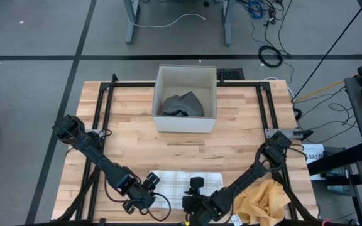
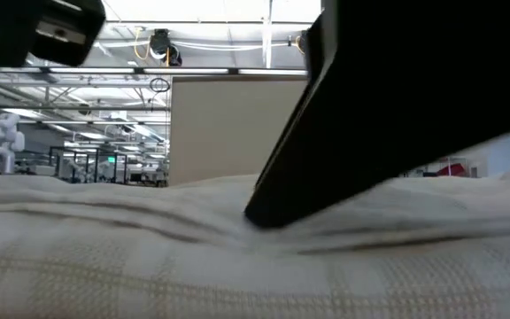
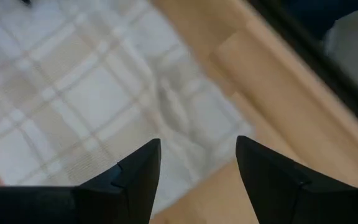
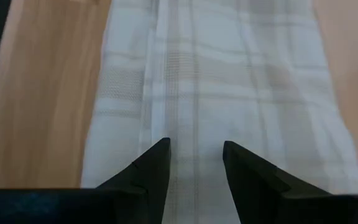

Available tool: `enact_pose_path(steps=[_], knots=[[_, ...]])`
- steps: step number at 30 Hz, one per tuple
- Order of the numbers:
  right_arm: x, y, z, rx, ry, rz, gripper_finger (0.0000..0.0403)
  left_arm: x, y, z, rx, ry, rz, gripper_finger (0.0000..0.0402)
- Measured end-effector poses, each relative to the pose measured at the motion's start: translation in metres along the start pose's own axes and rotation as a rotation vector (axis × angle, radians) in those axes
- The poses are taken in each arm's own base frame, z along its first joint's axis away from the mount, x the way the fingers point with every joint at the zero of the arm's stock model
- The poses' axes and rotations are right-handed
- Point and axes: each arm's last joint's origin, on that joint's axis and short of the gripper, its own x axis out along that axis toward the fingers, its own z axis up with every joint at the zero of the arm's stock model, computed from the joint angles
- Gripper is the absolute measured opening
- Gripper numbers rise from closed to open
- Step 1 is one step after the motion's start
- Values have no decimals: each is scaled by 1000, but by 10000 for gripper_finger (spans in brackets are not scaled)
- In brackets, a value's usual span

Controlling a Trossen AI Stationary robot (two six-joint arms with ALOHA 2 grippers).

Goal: Fold towel
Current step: Fold the white patterned towel

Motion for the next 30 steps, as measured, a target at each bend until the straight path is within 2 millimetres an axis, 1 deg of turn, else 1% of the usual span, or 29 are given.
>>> enact_pose_path(steps=[5, 9, 12, 16, 20, 24, 27, 30], knots=[[15, -5, 4, -23, -1, 25, 139, -8, -3, 5, 19, -63, -15, 216], [21, -12, 9, -60, -1, 28, 139, -9, 6, 9, 48, -100, 83, 216], [25, -18, 11, -96, 20, 31, 139, -8, 24, 8, 29, -85, 178, 216], [29, -28, 10, -130, 78, 22, 139, -1, 55, 4, -35, -71, 231, 215], [31, -35, 10, -168, 112, 1, 139, 17, 84, -3, -73, -25, 265, 215], [34, -39, 11, -190, 133, 11, 139, 42, 113, -14, -117, 12, 289, 215], [34, -42, 10, -200, 153, 8, 139, 54, 128, -20, -158, 33, 296, 215], [35, -44, 8, -209, 183, 9, 139, 62, 136, -29, -197, 76, 268, 215]])
